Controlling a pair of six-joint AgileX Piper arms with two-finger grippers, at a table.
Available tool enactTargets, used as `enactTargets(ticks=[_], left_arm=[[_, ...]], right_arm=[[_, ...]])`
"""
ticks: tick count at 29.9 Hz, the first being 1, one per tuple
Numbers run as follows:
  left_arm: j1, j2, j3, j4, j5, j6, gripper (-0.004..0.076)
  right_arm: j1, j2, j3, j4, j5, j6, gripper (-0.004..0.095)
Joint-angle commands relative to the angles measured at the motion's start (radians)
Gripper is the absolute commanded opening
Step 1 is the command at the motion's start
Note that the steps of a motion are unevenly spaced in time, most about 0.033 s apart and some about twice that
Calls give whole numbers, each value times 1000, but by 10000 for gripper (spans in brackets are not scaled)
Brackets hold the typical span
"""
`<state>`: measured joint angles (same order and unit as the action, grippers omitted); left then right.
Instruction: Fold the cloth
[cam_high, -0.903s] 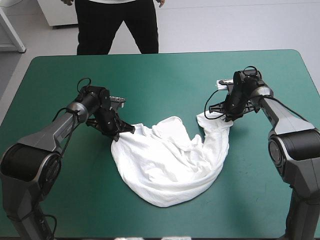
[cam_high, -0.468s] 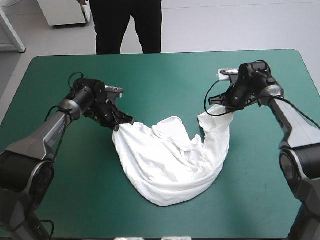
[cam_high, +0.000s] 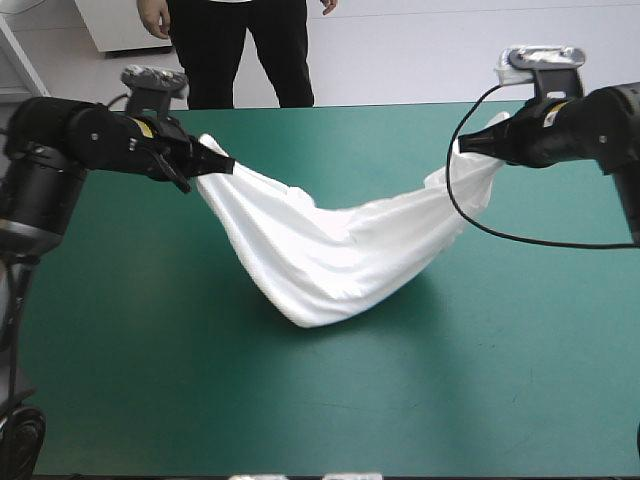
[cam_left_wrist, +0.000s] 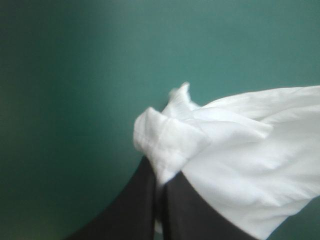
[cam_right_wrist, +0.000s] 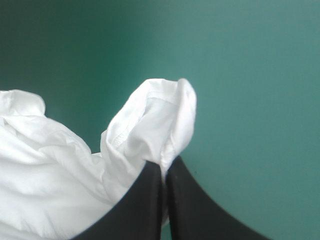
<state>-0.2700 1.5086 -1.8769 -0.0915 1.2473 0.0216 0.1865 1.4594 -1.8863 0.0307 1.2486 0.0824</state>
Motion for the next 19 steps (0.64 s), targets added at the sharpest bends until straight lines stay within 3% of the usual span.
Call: enactTargets(ticks=[1, 10, 19], left_arm=[[-5, -81, -151, -15, 8, -1, -10], [-5, -118, -522, -17, 10, 1, -10], [-5, -118, -814, -62, -60, 5, -10]], right_arm=[[-3, -110, -123, -15, -1, -19, -17], [-3, -191, -366, -9, -1, -46, -17], [-3, -191, -594, 29, -31, -82, -16]])
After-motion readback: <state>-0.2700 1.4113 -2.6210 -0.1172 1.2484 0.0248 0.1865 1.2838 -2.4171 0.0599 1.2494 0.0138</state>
